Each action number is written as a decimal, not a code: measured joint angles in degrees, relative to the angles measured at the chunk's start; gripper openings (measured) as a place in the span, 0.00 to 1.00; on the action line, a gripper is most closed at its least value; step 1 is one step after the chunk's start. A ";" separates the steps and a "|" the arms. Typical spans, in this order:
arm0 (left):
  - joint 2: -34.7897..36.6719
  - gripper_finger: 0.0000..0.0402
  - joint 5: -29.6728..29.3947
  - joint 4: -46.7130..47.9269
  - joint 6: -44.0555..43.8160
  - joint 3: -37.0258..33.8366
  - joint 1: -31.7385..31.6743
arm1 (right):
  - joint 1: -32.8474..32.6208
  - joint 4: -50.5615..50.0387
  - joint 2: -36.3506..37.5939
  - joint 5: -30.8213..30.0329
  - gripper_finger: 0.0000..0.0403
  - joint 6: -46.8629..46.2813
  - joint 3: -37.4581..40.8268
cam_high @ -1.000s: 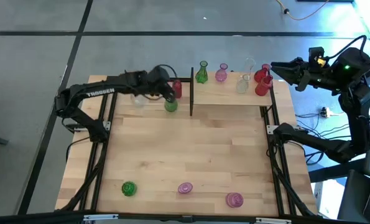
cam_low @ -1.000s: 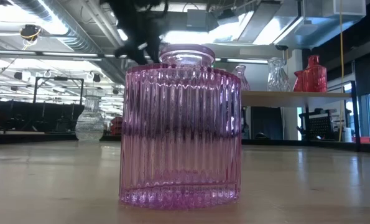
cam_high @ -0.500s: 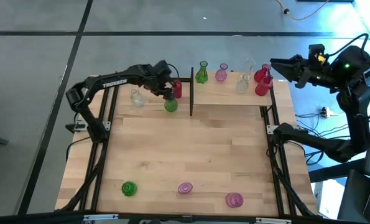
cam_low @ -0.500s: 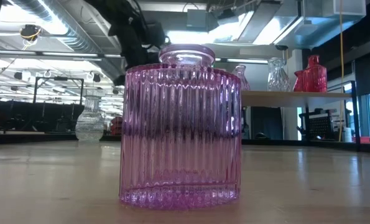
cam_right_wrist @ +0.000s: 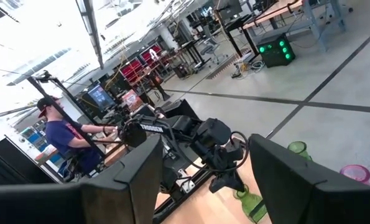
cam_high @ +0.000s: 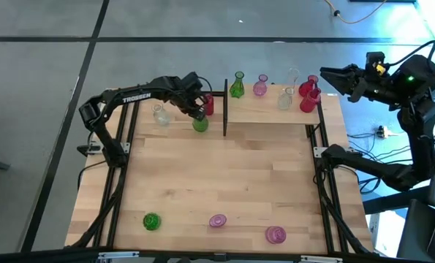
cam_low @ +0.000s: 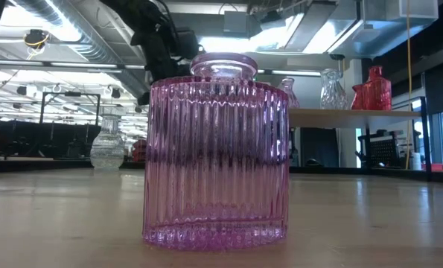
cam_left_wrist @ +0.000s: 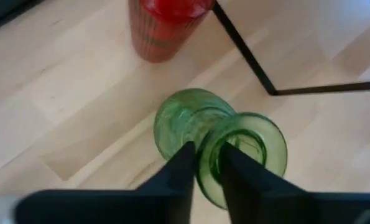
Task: Sort vases onto shelf
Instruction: Put the top green vase on the shelf aligned with the other green vase
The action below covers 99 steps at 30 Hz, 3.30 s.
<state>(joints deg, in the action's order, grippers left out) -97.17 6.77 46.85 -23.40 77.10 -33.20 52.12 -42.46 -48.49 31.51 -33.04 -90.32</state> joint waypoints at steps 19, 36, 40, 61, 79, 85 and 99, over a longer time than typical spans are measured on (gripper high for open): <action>0.85 0.05 9.00 13.95 -1.55 28.10 6.52 | 0.01 -3.41 -0.03 -1.11 0.55 2.54 0.00; -7.88 0.05 16.30 10.20 -6.22 43.84 5.60 | 0.00 -7.98 -0.01 -1.31 0.55 5.97 0.00; -13.67 0.05 16.12 11.39 -5.27 52.20 6.39 | 0.00 -10.17 -0.02 -0.99 0.55 5.95 0.00; -20.89 0.05 12.06 16.83 -2.35 56.76 5.82 | 0.00 -13.21 1.15 1.64 0.55 8.07 0.00; -22.69 0.05 15.44 16.85 -1.86 56.72 3.32 | -16.70 16.09 3.21 1.88 0.55 4.88 29.46; -22.69 0.05 16.78 16.98 -2.03 56.72 2.54 | -33.82 22.10 -1.05 -19.38 0.55 15.94 33.05; -23.71 0.05 19.89 18.37 -1.48 56.72 2.85 | -45.35 32.33 -23.33 -50.60 0.55 26.32 32.21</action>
<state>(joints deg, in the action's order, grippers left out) -120.88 26.66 65.22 -24.88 133.82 -30.35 6.76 -10.13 -71.82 -19.09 -6.72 -58.12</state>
